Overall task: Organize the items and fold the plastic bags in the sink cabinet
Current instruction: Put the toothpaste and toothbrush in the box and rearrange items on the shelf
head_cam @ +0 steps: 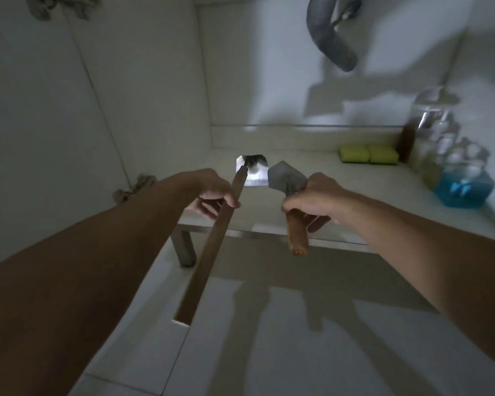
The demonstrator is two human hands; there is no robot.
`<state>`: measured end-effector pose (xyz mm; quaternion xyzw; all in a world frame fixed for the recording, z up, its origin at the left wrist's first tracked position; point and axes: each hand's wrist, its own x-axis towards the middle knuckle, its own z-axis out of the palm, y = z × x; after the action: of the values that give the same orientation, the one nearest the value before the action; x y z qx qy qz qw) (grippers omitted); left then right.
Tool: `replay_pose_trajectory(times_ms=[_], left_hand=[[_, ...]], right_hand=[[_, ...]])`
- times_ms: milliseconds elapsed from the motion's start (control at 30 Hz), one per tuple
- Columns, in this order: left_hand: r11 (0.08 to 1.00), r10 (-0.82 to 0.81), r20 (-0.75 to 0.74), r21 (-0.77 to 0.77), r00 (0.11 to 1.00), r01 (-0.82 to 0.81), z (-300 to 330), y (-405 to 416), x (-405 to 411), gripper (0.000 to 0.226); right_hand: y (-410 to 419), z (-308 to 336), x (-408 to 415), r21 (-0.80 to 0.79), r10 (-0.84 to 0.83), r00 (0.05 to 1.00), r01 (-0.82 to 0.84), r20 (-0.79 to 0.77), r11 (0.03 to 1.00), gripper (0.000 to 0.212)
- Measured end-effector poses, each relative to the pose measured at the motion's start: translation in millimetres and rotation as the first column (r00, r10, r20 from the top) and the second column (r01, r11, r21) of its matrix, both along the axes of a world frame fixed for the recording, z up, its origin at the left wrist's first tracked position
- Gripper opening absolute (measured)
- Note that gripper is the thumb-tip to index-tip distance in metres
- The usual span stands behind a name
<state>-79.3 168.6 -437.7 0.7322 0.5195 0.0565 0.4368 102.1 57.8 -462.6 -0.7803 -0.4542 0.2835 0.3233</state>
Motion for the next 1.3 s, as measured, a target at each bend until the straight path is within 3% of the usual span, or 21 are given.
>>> replay_pose_trajectory(times_ms=[133, 467, 767, 1100, 1200, 1300], left_hand=[[0.987, 0.089, 0.150, 0.120, 0.985, -0.108, -9, 8, 58, 0.009], [0.918, 0.210, 0.369, 0.244, 0.905, -0.312, -59, 58, 166, 0.037], [0.913, 0.176, 0.348, 0.292, 0.921, -0.285, -79, 86, 229, 0.030], [0.901, 0.176, 0.339, 0.323, 0.924, -0.290, -89, 94, 255, 0.045], [0.911, 0.143, 0.250, 0.346, 0.958, -0.226, -87, 77, 237, 0.046], [0.977, 0.087, 0.123, 0.186, 0.989, -0.109, -85, 58, 208, 0.038]], right_hand=[[14, -4, 42, 0.024, -0.094, 0.995, 0.094, 0.024, 0.995, 0.037], [50, -39, 118, 0.085, -0.240, 0.964, 0.231, 0.118, 0.969, 0.031], [78, -65, 159, 0.117, -0.326, 0.919, 0.307, 0.223, 0.945, 0.032], [92, -77, 165, 0.179, -0.391, 0.878, 0.352, 0.277, 0.919, 0.036], [74, -66, 157, 0.120, -0.321, 0.881, 0.298, 0.346, 0.947, 0.034], [54, -55, 147, -0.003, -0.226, 0.934, 0.236, 0.275, 0.972, 0.025]])
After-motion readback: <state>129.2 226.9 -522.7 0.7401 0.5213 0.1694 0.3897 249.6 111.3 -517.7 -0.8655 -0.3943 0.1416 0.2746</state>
